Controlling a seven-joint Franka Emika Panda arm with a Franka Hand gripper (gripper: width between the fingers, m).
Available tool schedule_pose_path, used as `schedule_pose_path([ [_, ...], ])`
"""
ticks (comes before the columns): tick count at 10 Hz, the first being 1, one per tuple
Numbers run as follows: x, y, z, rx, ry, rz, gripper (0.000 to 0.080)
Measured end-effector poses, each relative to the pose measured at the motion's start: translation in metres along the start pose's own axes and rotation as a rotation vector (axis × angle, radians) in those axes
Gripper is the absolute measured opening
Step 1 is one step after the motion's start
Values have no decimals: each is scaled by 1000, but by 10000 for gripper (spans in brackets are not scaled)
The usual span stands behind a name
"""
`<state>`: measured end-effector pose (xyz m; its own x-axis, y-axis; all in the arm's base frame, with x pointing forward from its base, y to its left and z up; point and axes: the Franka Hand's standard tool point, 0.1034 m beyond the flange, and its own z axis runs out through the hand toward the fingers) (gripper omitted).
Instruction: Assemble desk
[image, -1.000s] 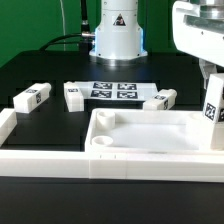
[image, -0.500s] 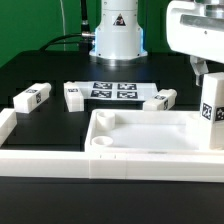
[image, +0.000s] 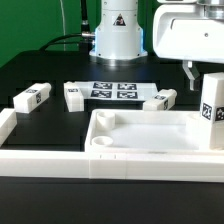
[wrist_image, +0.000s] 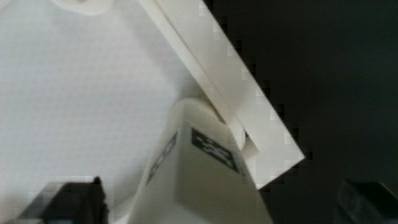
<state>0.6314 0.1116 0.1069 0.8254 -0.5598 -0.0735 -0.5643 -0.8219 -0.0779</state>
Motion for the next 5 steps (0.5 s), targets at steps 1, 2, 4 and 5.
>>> schedule_pose_path([
  [1, 0, 1, 0, -11, 6, -121, 649],
  [2, 1, 2, 0, -20, 11, -255, 649],
  [4, 3, 3, -1, -53, 26, -501, 649],
  [5, 4, 4, -1, -68, 32, -613, 649],
])
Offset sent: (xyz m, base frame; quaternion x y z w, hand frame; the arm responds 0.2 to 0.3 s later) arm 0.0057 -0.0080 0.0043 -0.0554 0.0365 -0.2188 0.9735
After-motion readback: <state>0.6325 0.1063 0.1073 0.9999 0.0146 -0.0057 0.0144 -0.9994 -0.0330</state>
